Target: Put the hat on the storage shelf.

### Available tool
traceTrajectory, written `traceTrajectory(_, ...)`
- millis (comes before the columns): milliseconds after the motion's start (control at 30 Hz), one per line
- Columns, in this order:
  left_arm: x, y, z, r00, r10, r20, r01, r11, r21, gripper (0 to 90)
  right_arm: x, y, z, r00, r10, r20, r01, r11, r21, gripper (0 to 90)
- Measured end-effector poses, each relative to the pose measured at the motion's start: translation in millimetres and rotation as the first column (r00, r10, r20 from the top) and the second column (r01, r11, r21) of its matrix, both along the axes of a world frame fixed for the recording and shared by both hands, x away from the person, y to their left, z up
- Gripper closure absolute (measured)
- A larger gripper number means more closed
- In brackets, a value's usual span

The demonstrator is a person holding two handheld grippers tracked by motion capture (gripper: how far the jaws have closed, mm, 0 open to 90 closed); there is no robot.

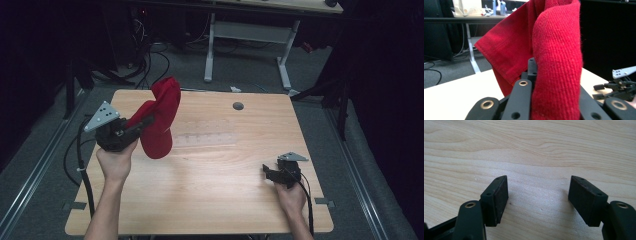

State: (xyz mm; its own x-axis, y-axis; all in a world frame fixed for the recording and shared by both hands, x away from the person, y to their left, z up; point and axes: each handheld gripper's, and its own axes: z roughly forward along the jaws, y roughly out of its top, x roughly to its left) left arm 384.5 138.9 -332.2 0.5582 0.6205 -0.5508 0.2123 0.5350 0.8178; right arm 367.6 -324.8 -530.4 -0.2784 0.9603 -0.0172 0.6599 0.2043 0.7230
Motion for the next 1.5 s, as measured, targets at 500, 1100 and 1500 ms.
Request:
traceTrajectory(500, 35.0, -4.6, -10.0, 0.9977, 0.058, 0.034, -0.061, 0.9946, 0.084, 84.1, 0.0, 0.0, 0.0, 1.0, 0.0, 0.0, 0.0, 1.0, 0.0, 32.6)
traceTrajectory(1100, 68.9, -16.4, -26.8, 0.9943, 0.087, 0.062, -0.094, 0.9876, 0.126, 84.1, 0.5, -0.2, 0.0, 1.0, -0.002, -0.001, 0.002, 1.0, 0.003, 32.7)
traceTrajectory(1500, 75.9, -18.0, -39.7, 0.9921, 0.108, 0.064, -0.116, 0.9819, 0.149, 84.1, 1.1, -0.2, 0.0, 1.0, 0.0, 0.0, 0.0, 1.0, 0.0, 32.9)
